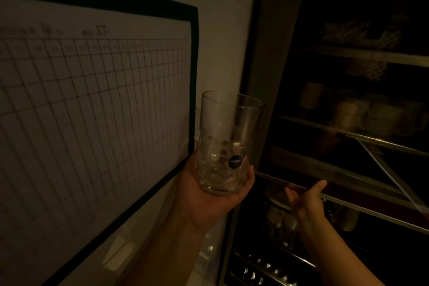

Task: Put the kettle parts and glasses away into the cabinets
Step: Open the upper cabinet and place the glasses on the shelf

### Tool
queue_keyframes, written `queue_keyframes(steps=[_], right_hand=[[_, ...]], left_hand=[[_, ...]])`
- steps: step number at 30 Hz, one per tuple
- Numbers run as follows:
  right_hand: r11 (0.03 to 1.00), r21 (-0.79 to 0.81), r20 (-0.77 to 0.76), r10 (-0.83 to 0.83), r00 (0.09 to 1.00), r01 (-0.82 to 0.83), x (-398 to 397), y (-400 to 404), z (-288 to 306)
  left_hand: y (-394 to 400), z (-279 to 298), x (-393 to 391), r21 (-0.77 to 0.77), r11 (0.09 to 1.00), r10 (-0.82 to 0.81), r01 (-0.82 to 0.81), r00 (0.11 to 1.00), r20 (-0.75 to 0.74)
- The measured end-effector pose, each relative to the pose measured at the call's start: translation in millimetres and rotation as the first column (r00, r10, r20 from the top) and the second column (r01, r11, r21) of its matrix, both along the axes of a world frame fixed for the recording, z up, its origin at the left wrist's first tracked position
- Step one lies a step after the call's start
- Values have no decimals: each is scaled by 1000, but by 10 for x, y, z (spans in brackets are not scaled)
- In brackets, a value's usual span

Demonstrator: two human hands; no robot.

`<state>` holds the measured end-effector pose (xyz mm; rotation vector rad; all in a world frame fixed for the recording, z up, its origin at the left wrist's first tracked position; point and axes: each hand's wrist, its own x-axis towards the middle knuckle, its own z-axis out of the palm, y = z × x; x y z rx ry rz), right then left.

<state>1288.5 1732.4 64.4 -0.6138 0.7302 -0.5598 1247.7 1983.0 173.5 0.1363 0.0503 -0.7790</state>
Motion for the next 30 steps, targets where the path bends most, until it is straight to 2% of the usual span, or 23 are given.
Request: queue_keyframes(steps=[4, 9, 13, 15, 17, 19, 20, 21, 22, 23, 24, 25, 26, 27, 28, 30], right_hand=[[998, -23, -16, -52, 999, 52, -247, 197, -73], [999, -44, 29, 27, 999, -26, -500, 118, -115], [990, -97, -46, 98, 994, -103, -712, 66, 3], [976, -187, -147, 82, 986, -109, -804, 104, 112], [908, -413, -207, -22, 978, -67, -881, 221, 285], [722, -691, -142, -107, 984, -22, -941, 408, 548], [569, -822, -100, -102, 990, -24, -955, 513, 707], [365, -931, -61, -75, 995, -29, -955, 611, 859], [111, -994, -34, -59, 998, -27, -923, 694, 1000], [-168, -986, 5, -61, 998, -5, -857, 758, 1140], [-431, -902, 47, -58, 997, 17, -760, 793, 1257], [-652, -758, 72, -53, 996, 20, -644, 821, 1368], [-813, -582, 75, -53, 996, 1, -517, 835, 1463], [-914, -404, 60, -58, 996, -29, -389, 841, 1559], [-967, -248, 42, -62, 997, -50, -280, 853, 1665], [-995, 7, 22, -102, 995, -103, -105, 903, 1849]], left_hand=[[45, -32, -27, -5, 1000, 31, -31, 999, -13], [125, -90, -90, -36, 998, 41, -42, 999, -16], [164, -103, -165, -33, 999, 35, -36, 999, -15], [175, -100, -183, -43, 999, 32, -33, 999, -34], [192, -88, -203, -44, 998, 39, -41, 998, -46], [207, -71, -221, -46, 998, 47, -49, 998, -47], [213, -67, -226, -47, 998, 50, -52, 998, -47], [216, -61, -233, -51, 997, 51, -53, 997, -50], [219, -59, -233, -57, 997, 48, -51, 997, -54], [222, -58, -234, -67, 997, 41, -45, 998, -57], [227, -55, -236, -79, 996, 34, -38, 998, -55], [232, -44, -242, -86, 996, 26, -30, 998, -49], [237, -34, -248, -81, 996, 24, -27, 999, -42], [240, -22, -256, -69, 997, 28, -31, 999, -36], [243, -14, -259, -55, 998, 36, -38, 999, -36], [251, 4, -259, -38, 998, 39, -40, 998, -41]])
